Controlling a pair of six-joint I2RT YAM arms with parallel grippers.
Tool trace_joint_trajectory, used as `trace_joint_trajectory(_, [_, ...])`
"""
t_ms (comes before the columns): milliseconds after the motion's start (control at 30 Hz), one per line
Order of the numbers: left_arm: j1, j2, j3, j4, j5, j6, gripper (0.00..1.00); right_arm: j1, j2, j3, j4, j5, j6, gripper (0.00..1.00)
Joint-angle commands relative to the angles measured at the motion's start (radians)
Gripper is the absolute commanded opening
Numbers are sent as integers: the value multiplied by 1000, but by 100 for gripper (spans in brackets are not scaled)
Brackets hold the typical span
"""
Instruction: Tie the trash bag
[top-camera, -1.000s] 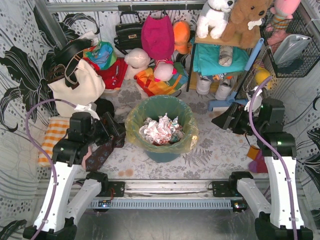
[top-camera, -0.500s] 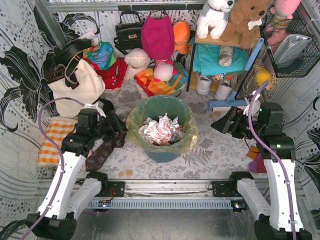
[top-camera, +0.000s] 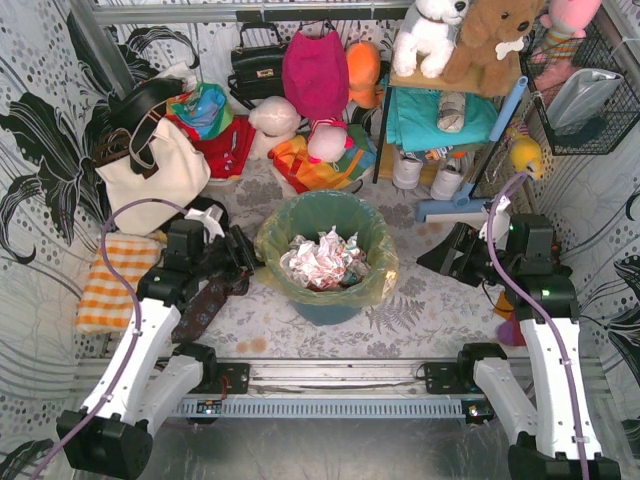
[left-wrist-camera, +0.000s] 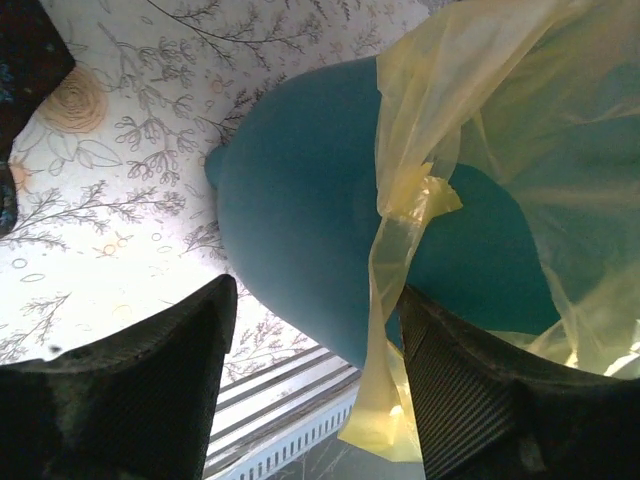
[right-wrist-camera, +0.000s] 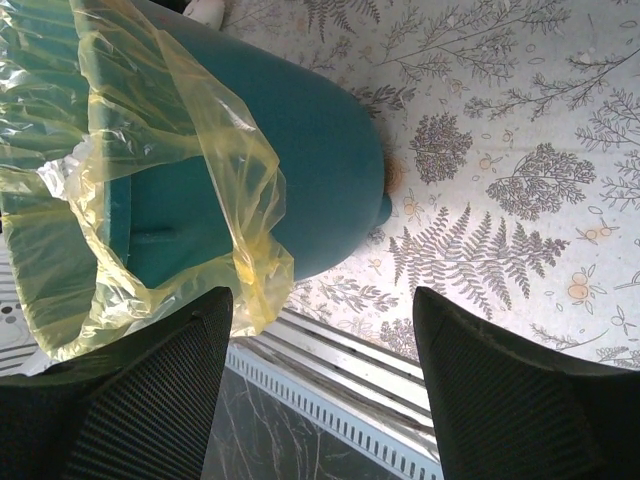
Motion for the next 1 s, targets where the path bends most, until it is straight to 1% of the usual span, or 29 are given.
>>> trace_joint_trajectory(0, [-15,-8,-21,108,56,-34,69,5,-10,-33,57,-40,28,72])
trace_joint_trajectory(200, [-16,-5,34,5,-16,28,43,5,-52,-118,119,-83,99,69])
trace_joint_trajectory(333, [-16,-19,59,-26,-41,39,22,5,-77,-169,143,-98,130,68])
trace_joint_trajectory(367, [-16,-19,61,-29,-40,39,20,6,-82,-188,158,-114,145,66])
trace_joint_trajectory(433, [-16,-16,63,-28,-22,39,18,6,-99,-216,183,-128,172,65])
trace_joint_trajectory(533, [-16,-14,62,-20,-12,34,18,6,-118,-233,224,-142,198,65])
trace_joint_trajectory(667, [-16,-14,59,-10,15,31,25,17,-123,-237,266,-176,234,65])
trace_joint_trajectory(767, [-16,-13,58,-1,38,30,31,37,-124,-233,282,-177,244,63])
trace_joint_trajectory(867, [-16,-11,53,12,68,26,34,89,-118,-239,301,-141,259,58])
trace_joint_trajectory(967, [-15,-10,51,15,86,23,36,183,-90,-235,314,-71,264,57])
